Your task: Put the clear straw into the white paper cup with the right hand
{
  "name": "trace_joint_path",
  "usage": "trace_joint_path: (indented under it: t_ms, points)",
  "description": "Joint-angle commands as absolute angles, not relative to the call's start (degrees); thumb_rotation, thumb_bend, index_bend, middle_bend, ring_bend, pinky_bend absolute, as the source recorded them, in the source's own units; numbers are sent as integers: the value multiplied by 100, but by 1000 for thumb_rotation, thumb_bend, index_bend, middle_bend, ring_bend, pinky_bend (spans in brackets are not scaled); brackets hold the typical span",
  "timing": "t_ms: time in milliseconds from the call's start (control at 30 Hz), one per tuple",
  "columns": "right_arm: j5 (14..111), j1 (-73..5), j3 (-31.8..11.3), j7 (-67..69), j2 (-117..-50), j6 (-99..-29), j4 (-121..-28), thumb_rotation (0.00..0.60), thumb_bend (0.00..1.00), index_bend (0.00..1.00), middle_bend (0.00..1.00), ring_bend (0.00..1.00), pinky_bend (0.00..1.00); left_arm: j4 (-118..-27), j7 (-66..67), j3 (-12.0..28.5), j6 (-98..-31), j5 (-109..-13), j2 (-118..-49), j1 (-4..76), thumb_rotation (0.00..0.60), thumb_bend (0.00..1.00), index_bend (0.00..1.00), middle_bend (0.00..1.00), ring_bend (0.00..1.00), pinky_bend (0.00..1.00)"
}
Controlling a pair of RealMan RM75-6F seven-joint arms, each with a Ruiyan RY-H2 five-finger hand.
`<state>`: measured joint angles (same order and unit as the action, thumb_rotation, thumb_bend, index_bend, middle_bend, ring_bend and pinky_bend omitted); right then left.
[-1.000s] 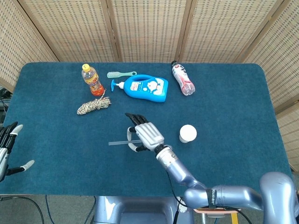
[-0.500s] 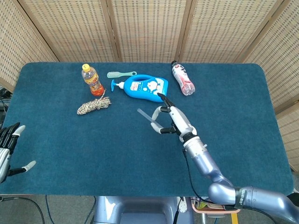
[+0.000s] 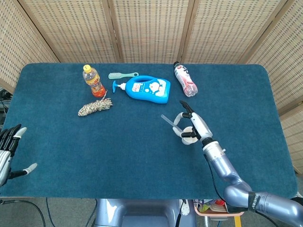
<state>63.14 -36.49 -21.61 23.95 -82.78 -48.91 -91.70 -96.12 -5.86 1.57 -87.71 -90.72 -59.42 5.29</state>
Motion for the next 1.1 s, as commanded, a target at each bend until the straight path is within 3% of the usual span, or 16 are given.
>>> trace_joint_path:
  t_ms: [33, 1100]
  points:
    - [6353, -3664, -2148, 2467, -8308, -4884, -9075, 600, 445, 649, 52, 0, 0, -9612, -582, 155, -8762, -9070, -5944, 533, 600, 122, 0, 0, 0, 0]
    - [5984, -3842, -1981, 2358, -8817, -4702, -8100, 600, 445, 649, 52, 0, 0, -9626, -545, 177, -8701, -8991, -5950, 560, 600, 121, 0, 0, 0, 0]
